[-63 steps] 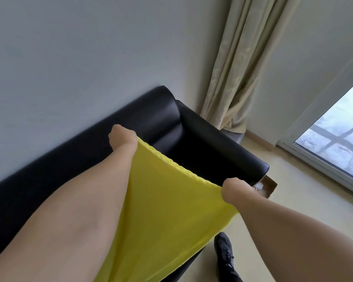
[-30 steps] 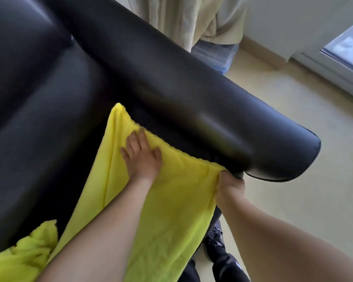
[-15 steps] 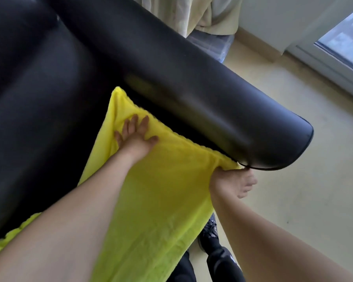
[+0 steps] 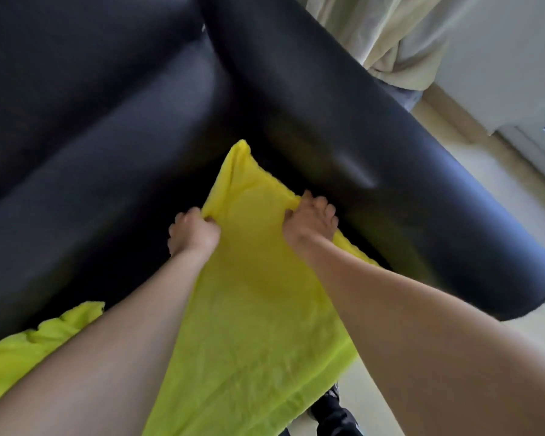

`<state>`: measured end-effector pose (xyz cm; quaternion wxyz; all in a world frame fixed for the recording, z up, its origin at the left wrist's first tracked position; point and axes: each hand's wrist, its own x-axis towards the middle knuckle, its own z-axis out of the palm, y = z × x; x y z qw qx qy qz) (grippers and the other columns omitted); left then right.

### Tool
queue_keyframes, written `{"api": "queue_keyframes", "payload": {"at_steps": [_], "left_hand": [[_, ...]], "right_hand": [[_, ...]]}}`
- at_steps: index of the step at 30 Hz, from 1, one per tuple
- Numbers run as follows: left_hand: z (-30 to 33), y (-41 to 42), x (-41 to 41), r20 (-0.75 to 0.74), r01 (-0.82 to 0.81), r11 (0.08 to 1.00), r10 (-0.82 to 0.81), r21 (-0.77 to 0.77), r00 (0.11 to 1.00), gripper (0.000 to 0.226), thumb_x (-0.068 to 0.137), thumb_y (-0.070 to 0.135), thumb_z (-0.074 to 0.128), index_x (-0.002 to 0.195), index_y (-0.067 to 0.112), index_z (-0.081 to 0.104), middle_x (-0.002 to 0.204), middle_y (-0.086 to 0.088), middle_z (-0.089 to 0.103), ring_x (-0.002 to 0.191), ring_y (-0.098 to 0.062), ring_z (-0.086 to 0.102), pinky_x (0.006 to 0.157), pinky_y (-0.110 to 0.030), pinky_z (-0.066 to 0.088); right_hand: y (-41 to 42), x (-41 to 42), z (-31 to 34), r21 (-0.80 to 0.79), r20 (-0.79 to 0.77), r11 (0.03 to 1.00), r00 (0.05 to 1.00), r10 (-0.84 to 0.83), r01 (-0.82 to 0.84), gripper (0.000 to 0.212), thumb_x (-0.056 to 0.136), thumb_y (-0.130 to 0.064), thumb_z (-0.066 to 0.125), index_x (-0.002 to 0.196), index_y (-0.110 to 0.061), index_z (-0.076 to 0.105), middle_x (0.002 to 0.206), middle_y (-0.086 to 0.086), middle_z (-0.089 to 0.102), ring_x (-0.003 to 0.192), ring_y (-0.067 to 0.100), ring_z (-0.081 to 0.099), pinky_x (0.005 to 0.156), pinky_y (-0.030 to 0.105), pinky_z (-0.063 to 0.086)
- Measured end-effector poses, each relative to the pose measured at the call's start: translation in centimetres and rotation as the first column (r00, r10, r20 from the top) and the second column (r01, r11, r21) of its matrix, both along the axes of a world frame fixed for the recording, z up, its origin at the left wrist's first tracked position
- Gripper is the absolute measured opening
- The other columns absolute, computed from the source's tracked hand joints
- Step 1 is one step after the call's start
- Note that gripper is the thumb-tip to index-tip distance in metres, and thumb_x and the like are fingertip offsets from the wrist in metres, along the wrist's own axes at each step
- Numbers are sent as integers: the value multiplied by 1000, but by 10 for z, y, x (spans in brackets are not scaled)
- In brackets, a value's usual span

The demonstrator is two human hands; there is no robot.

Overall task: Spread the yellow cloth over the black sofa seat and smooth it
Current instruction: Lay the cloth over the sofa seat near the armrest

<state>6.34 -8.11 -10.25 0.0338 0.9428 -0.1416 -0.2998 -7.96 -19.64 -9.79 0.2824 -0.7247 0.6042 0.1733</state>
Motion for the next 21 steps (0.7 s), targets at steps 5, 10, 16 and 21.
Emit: {"api": "queue_keyframes", "payload": {"at_steps": [5, 10, 16, 21], "left_hand": [[-8, -2, 18, -181, -388, 885, 350, -259, 919, 41, 99, 30, 39, 129, 7, 56, 131, -18, 56, 117, -39, 53, 98, -41, 44], [-6, -3, 34, -185, -238, 908, 183, -346, 966, 38, 103, 35, 37, 113, 6, 60, 115, -18, 61, 105, -35, 57, 86, -38, 43], [-11, -29, 38, -156, -117, 952, 75, -283, 985, 36, 104, 30, 34, 111, 7, 60, 116, -19, 61, 104, -37, 58, 82, -37, 44], [-13, -24, 38, -117, -62, 974, 37, -217, 992, 33, 100, 34, 39, 109, 8, 57, 116, -20, 61, 105, -38, 57, 78, -36, 42]], "right_hand": [[2, 14, -9, -51, -69, 993, 992, 107, -110, 40, 95, -25, 48, 133, -12, 44, 137, 9, 36, 126, 30, 35, 105, 37, 30], [-18, 17, -5, 27, -58, 996, 995, 84, -83, 25, 96, -16, 45, 119, -12, 52, 123, 10, 59, 113, 32, 56, 82, 36, 43], [-23, 4, -1, -29, -140, 984, 975, 171, -177, 30, 97, -15, 41, 127, -13, 40, 127, 12, 57, 114, 32, 58, 81, 36, 45], [15, 8, -8, -373, -36, 784, 852, 523, -497, 82, 79, -19, 58, 151, -7, 22, 150, 13, 31, 134, 33, 33, 114, 45, 25]]}}
